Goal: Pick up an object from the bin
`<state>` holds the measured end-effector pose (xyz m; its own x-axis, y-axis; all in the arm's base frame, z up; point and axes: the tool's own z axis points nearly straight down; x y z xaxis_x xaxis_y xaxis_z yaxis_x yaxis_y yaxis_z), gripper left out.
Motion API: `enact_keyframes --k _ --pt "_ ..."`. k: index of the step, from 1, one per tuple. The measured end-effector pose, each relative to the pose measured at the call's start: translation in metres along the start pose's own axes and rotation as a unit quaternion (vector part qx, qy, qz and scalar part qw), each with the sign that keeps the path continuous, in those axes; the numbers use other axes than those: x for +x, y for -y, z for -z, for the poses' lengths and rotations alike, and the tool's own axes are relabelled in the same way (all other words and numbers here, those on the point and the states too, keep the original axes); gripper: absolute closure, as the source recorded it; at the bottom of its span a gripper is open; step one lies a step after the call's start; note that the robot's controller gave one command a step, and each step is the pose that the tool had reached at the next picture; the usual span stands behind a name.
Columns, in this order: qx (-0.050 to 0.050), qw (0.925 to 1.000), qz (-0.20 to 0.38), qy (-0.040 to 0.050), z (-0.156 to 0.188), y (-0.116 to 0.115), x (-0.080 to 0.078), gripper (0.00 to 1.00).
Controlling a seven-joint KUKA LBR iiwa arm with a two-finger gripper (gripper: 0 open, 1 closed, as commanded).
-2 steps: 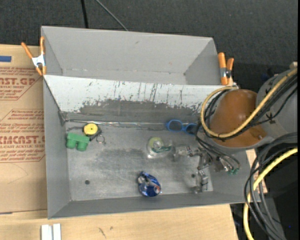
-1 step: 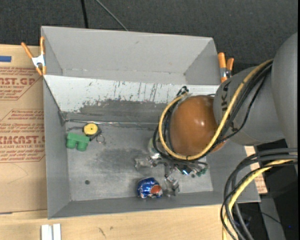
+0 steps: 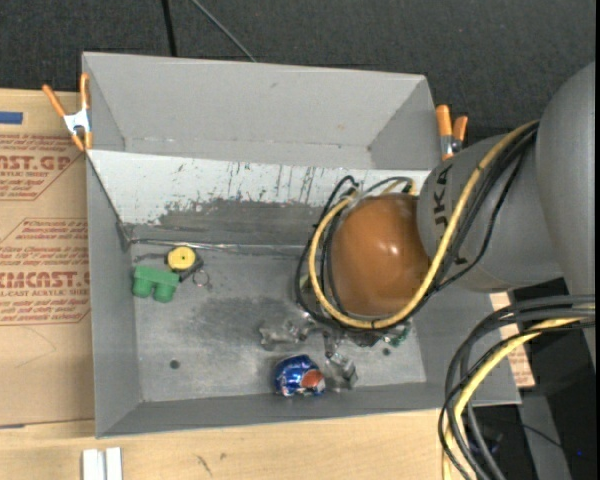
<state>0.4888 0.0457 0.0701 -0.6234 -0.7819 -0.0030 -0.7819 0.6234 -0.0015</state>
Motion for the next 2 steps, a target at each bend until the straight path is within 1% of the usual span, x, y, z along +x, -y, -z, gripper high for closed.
enact_keyframes --k 1,2 --pt "-0.002 0.985 0.172 -0.001 0.0009 -0.006 0.007 0.0" --pt "-0.002 0.985 0.172 -0.0007 0.0011 -0.0059 0.0068 1.0"
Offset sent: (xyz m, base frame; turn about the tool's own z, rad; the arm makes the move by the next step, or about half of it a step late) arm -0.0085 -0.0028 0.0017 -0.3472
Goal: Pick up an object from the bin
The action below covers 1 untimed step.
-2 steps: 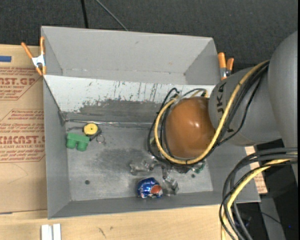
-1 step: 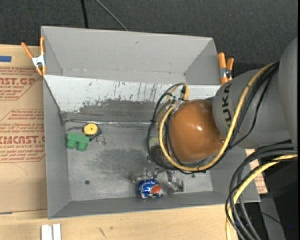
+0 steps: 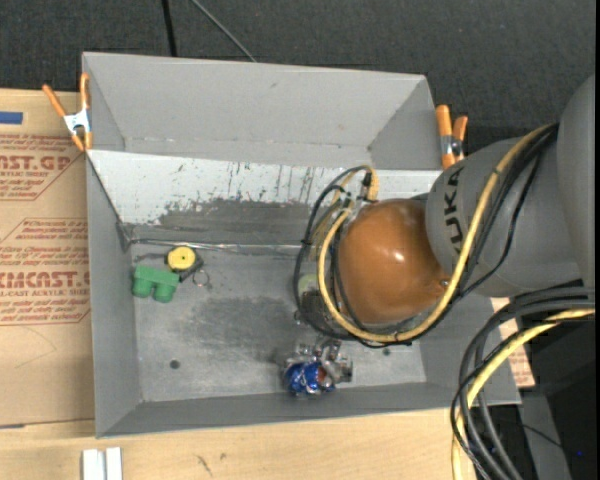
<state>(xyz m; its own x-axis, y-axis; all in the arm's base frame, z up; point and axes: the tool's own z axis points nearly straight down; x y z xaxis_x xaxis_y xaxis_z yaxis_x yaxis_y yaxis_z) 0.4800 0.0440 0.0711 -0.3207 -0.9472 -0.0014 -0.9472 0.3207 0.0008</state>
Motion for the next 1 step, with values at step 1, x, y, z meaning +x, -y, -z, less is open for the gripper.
enact_keyframes --k 1 --pt "0.005 0.9995 -0.03 0.002 0.1463 0.0448 -0.0048 1.0"
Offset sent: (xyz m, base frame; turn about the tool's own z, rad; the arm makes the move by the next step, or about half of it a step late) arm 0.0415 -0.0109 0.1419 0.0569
